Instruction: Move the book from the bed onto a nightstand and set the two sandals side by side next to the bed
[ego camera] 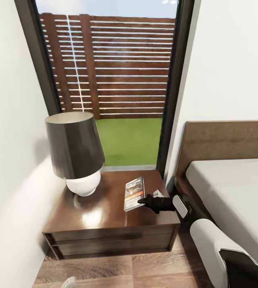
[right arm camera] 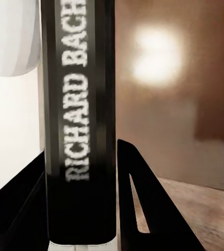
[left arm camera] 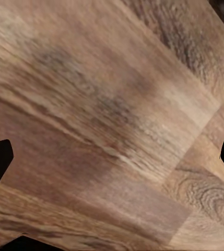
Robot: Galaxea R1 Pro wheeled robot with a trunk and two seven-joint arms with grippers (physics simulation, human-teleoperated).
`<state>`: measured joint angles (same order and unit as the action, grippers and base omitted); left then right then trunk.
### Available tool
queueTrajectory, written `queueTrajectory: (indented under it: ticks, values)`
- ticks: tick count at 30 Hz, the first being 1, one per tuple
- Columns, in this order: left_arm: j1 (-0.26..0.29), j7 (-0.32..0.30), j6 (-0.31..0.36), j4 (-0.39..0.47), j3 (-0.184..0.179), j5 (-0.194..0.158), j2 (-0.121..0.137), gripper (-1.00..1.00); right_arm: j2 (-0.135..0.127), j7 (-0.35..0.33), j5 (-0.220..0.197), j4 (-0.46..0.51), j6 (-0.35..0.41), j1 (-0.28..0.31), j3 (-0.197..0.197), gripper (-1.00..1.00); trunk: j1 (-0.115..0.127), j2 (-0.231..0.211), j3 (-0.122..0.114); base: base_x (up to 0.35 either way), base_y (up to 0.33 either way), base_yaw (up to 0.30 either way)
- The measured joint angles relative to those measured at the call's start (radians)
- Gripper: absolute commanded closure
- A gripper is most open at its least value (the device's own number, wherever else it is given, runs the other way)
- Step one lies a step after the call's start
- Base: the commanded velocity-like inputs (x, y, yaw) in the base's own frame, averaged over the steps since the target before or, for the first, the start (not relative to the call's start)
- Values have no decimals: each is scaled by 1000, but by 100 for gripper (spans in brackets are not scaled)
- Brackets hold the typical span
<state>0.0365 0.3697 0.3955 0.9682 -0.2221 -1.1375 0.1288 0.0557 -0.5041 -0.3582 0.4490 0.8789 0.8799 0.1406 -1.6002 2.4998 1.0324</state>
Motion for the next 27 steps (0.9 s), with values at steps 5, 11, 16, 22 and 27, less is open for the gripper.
queueTrajectory:
  ticks: [5, 11, 16, 22, 27]
  values:
    - [0, 3, -1, -4, -1, 1, -2, -100, 0, 0, -1, 0, 0, 0, 0, 100, 0, 0, 0, 174, 0, 0]
    - [0, 2, 1, -6, 7, -12, -4, -100, 0, 1, 3, 0, -1, 0, 0, 100, -1, 0, 8, 48, 0, 0]
    - [0, -1, 2, -7, 10, -15, -2, -100, 0, 2, 2, 0, 0, 0, 0, 100, -4, 2, 27, 9, 0, 0]
    - [0, -1, 2, -7, 10, -16, 0, -100, 1, 2, 1, 0, 0, 0, 0, 100, -6, 3, 50, 1, 0, 0]
    - [0, -1, 2, -7, 11, -17, 0, -100, 1, 2, 2, 0, 0, 0, 0, 100, -9, 4, 70, 0, 0, 0]
